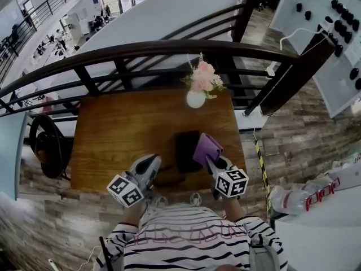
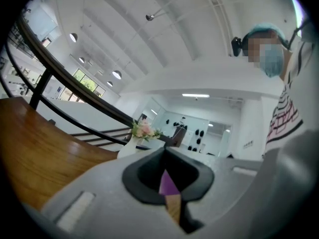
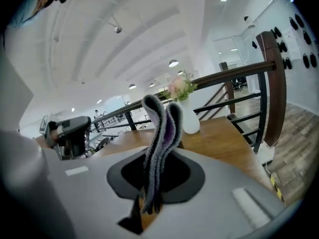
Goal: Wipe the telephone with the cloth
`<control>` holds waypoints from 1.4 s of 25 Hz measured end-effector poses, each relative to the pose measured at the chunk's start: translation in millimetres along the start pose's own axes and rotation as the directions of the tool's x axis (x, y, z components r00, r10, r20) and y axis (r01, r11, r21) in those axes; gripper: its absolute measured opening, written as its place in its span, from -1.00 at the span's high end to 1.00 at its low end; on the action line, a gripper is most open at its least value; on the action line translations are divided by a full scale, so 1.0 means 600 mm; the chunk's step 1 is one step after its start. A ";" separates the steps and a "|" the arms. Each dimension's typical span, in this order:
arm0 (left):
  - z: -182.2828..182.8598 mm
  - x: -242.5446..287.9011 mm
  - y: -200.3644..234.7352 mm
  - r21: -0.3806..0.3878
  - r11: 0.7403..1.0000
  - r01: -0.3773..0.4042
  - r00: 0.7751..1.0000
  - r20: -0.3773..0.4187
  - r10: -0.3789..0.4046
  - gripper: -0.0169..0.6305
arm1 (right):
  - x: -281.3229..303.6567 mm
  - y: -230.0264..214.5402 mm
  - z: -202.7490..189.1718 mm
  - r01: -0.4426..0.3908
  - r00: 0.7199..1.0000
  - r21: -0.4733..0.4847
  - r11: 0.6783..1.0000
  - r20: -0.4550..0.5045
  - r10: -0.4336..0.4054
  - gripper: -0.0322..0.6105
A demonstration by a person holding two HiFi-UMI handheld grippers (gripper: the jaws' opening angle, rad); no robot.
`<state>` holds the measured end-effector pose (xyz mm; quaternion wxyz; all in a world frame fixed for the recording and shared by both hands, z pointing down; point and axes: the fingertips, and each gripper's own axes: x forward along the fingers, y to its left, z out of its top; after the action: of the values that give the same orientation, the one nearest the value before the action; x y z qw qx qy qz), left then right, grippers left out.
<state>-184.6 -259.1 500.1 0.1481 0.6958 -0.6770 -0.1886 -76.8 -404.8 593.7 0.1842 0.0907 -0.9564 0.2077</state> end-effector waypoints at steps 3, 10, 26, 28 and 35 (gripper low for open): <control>0.008 0.002 -0.003 0.006 1.000 0.007 1.000 0.001 -0.007 0.95 | -0.011 0.026 0.032 -0.037 0.998 0.006 0.999 0.049 0.037 0.77; 0.021 0.013 -0.019 0.029 0.999 0.044 0.999 0.002 -0.044 0.95 | -0.049 0.072 0.082 -0.084 0.989 0.005 0.996 0.124 0.083 0.77; 0.022 0.004 -0.029 0.023 0.998 0.052 0.998 -0.022 -0.051 0.95 | -0.071 0.119 0.101 -0.123 0.982 -0.027 0.992 0.141 0.125 0.77; 0.022 0.006 -0.029 0.024 0.999 0.049 0.999 -0.020 -0.048 0.95 | -0.071 0.116 0.099 -0.120 0.982 -0.028 0.992 0.141 0.123 0.77; 0.017 0.008 -0.030 0.028 0.999 0.043 0.999 -0.019 -0.042 0.95 | -0.071 0.112 0.097 -0.117 0.983 -0.021 0.993 0.142 0.119 0.77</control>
<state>-173.2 -262.5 482.3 0.1406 0.7138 -0.6632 -0.1757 -72.6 -365.5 503.6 0.1028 0.0472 -0.9722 0.2051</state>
